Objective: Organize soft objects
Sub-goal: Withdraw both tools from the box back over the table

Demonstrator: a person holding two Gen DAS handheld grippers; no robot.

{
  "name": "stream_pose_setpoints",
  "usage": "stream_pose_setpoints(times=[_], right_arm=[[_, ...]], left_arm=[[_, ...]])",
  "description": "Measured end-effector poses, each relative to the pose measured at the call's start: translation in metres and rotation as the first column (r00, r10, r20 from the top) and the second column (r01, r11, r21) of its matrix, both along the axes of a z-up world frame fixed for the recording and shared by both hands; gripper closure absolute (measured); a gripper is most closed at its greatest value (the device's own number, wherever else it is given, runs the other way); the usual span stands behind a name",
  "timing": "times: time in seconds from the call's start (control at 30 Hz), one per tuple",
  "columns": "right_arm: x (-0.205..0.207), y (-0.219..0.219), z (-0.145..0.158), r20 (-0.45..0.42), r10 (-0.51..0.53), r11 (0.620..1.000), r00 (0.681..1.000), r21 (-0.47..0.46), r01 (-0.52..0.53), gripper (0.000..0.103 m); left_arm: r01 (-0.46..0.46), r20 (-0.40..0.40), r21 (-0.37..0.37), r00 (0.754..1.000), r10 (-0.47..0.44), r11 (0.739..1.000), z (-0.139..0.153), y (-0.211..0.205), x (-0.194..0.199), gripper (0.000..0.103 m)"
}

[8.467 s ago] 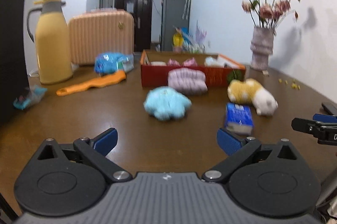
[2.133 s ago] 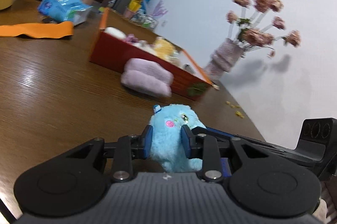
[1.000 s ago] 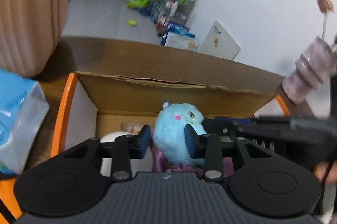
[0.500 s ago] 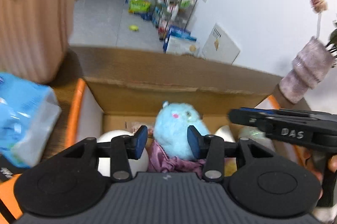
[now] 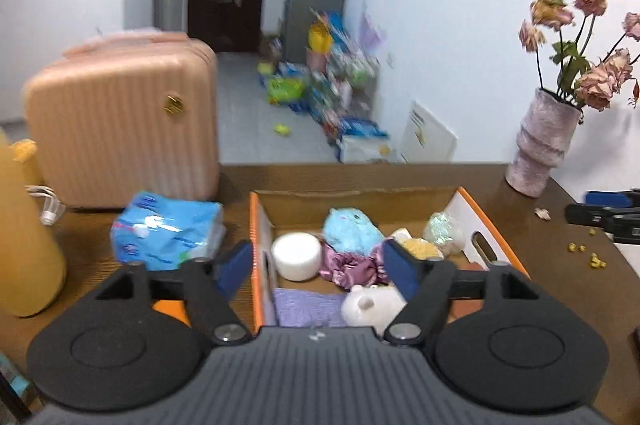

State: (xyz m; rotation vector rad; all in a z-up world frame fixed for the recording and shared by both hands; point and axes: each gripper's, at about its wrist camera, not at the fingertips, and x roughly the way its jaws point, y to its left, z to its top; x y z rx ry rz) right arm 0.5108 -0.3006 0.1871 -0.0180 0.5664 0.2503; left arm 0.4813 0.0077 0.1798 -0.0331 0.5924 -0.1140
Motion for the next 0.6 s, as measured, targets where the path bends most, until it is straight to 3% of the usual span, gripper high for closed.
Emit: stream_pose_setpoints(times=[0.1,0.2,0.3,0.53,0.6], right_arm=[[-0.039,-0.002,0.002,0.075,-0.006,1.0,0.997,0.025,0.004,0.034],[-0.078,-0.001,-0.003,0.148,0.0,0.999,0.989,0.038,-0.006,0.034],[-0.117,-0.005,-0.016,0.2,-0.007,0.998,0.98,0.065,-0.006,0.033],[-0.205,-0.008,-0.08,0.199,0.016,0.993,0.98,0.109,-0.038,0.031],[-0.227,-0.01,-0.107,0.169,0.035,0.991,0.985,0.122,-0.056,0.03]], left_arm=[[-0.024,0.067,0.051,0.998,0.021,0.998,-0.008,-0.007,-0.039,0.011],[-0.018,0.052,0.038,0.999,0.016,0.999,-0.027,-0.01,-0.071,0.011],[-0.04,0.088,0.035,0.995,0.036,0.999,-0.045,-0.011,-0.11,0.011],[-0.049,0.132,0.033,0.99,0.044,0.998,-0.094,-0.015,-0.208,0.01],[-0.037,0.117,0.001,0.993,0.036,0.999,-0.108,-0.012,-0.233,0.007]])
